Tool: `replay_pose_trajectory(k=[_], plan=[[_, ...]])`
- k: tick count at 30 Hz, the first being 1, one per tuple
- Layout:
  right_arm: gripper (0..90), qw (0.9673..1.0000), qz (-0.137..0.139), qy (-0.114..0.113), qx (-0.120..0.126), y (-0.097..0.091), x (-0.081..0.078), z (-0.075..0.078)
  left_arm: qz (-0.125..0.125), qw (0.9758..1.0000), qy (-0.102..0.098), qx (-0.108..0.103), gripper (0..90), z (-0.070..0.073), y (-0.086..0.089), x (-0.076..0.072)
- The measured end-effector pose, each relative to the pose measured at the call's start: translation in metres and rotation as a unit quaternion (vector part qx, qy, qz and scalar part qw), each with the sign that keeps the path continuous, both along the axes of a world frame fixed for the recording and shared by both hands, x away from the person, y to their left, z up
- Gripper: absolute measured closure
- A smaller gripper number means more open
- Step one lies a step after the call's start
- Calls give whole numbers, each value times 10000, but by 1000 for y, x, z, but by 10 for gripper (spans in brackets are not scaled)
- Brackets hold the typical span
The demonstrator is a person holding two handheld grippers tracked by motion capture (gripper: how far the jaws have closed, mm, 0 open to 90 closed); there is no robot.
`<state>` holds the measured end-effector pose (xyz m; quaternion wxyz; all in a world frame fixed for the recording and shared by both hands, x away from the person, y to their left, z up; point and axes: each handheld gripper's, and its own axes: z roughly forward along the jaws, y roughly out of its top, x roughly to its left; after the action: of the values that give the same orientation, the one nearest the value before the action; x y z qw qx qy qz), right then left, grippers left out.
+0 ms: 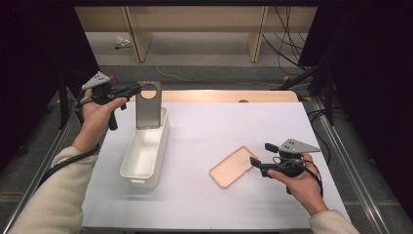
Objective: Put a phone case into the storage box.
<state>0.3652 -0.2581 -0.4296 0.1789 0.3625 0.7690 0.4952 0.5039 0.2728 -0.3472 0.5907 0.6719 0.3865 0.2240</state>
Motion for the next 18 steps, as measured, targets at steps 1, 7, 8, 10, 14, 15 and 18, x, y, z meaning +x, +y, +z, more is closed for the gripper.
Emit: replay_pose_trajectory(k=[1, 7, 8, 10, 14, 15, 18], plan=[[200, 10000, 0, 0, 0, 0, 0, 0, 0, 10000, 0, 0, 814, 0, 0, 0], [195, 10000, -2, -3, -11, 0, 0, 0, -9, 10000, -39, 30, 814, -2, -1, 3], [195, 10000, -6, -3, -12, 0, 0, 0, -17, 10000, -47, 58, 814, -2, -1, 3], [194, 10000, -2, -20, -19, 0, 0, 0, -24, 10000, -54, 53, 814, -2, -1, 4], [195, 10000, -16, -23, -14, 0, 0, 0, -22, 10000, -41, 85, 814, -4, -1, 6], [195, 10000, -26, -13, -13, 0, 0, 0, -27, 9999, -35, 115, 814, -4, -1, 7], [195, 10000, -15, -19, -16, 0, 0, 0, -15, 9999, -21, 106, 814, -6, 0, 8]])
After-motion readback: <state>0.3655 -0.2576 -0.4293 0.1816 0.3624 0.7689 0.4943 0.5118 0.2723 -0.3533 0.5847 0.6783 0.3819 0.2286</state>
